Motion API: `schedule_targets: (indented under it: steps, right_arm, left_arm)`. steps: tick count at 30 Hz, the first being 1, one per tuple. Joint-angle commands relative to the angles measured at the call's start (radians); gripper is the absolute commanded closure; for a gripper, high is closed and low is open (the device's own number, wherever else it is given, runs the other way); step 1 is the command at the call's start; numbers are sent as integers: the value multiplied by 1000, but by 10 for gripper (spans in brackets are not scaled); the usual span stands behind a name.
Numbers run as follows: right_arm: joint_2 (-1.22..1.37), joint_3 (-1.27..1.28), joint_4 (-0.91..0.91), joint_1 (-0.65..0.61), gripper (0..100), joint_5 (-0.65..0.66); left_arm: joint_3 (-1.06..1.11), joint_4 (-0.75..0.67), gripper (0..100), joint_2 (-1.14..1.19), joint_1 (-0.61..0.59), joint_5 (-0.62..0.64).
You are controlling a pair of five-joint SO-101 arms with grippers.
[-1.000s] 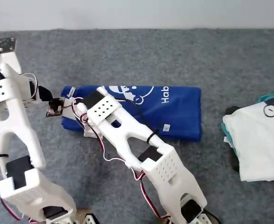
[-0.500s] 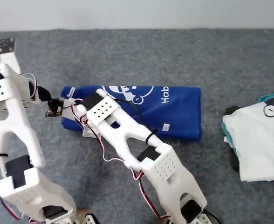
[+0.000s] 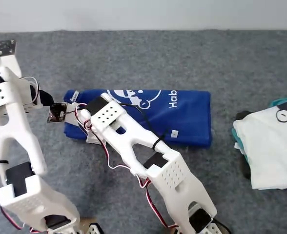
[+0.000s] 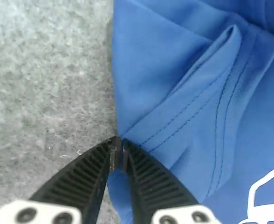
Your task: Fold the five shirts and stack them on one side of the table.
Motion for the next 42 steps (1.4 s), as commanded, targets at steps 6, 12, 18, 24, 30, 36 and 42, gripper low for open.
schedule_targets:
  steps: [6, 12, 18, 24, 30, 36, 42]
  right_arm:
    - [-50, -153, 242, 504, 983, -37]
    - [64, -158, 219, 499, 983, -37]
    - [136, -158, 87, 507, 983, -37]
    - [70, -160, 24, 515, 983, -37]
    - [-42, -160, 19, 576, 983, -35]
    - [-70, -160, 18, 659, 983, -31]
    - [-67, -160, -28, 719, 983, -35]
  left_arm:
    - [45, 38, 733, -6, -14, -15]
    - [45, 38, 733, -6, -14, -15]
    - [65, 38, 733, -6, -14, -18]
    - [120, 3, 733, -9, -14, -49]
    - [122, 3, 733, -9, -14, -49]
    - [122, 3, 733, -9, -14, -49]
    - [124, 3, 733, -9, -14, -49]
